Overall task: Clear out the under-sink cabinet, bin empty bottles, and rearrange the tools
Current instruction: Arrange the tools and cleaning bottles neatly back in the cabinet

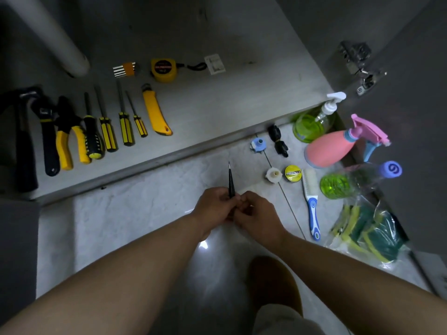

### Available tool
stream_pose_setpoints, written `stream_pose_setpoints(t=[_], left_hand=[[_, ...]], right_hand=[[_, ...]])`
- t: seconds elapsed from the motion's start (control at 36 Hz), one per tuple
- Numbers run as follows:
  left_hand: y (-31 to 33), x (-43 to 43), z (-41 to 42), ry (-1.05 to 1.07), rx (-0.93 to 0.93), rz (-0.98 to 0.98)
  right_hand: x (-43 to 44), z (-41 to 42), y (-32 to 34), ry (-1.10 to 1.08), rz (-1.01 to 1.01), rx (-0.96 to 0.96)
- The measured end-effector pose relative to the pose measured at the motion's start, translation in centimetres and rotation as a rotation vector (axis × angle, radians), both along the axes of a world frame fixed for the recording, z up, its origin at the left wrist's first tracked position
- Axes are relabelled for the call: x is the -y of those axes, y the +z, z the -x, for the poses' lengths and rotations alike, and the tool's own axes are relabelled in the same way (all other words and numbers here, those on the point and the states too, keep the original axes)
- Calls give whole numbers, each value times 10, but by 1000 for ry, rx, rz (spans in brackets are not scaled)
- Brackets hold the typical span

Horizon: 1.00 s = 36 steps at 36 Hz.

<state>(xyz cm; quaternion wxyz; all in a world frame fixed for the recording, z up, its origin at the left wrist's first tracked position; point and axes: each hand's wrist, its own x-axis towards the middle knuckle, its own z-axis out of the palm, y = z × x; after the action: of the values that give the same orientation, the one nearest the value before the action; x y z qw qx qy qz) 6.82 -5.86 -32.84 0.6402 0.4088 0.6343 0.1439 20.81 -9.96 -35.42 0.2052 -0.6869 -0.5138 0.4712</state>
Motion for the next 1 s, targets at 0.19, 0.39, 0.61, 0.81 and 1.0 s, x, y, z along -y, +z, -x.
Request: stream_pose_setpoints(t=[0.19,0.39,0.61,0.81,1.0], left_hand=[[35,-33,17,-38,-17,-266],[62,-83,66,-32,-487,-775],[58,-80,118,-461,-954,-793],[55,-81,122,-418,-901,-810],[55,-73,113,-360,-879,-924]], right_hand=[[-28,16,26,-37,-286,-18],[-124,59,75,37,-383,153],[-197,108,80,208,-223,469],[-193,122,68,159,-251,491],[-118,64,51,10,-487,345]])
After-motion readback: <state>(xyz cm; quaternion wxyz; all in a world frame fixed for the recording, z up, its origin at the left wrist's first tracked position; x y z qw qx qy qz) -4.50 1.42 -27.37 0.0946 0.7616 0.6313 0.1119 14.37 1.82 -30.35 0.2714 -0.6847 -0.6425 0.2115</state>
